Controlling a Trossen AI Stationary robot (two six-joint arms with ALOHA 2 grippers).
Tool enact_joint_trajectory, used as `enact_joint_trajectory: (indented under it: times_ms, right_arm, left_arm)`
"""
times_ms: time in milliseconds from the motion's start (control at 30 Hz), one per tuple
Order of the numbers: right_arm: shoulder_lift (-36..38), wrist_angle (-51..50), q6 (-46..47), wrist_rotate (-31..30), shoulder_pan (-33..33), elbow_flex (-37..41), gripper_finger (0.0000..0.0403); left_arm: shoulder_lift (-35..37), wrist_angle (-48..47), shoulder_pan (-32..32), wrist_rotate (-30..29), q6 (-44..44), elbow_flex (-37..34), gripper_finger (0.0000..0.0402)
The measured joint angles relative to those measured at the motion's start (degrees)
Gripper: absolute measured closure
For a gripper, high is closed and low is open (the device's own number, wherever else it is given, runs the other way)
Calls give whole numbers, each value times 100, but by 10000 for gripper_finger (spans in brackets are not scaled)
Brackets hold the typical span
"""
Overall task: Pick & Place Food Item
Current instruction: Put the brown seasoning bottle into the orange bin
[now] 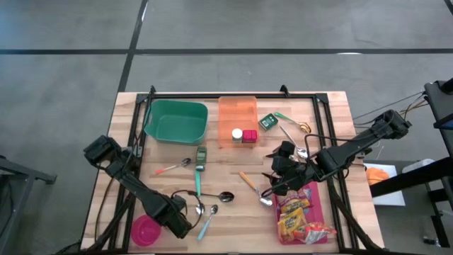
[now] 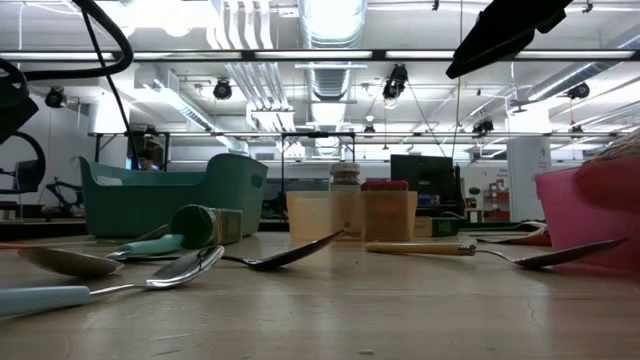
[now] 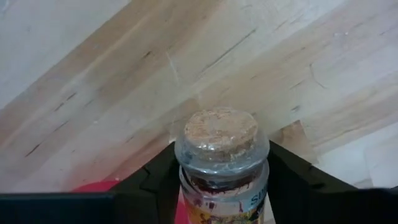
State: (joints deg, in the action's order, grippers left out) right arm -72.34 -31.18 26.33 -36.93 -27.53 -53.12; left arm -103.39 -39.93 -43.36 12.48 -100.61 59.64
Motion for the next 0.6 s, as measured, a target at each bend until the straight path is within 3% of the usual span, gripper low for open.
enact_joint_trajectory:
  times_ms: [333, 600]
  right_arm:
    - [0, 0, -68, 0, 0, 0, 85]
    - [0, 18, -451, 95, -38, 0, 85]
  left_arm:
    - [7, 17, 75, -128, 20, 40, 227]
    - [15, 143, 178, -560, 682, 503, 227]
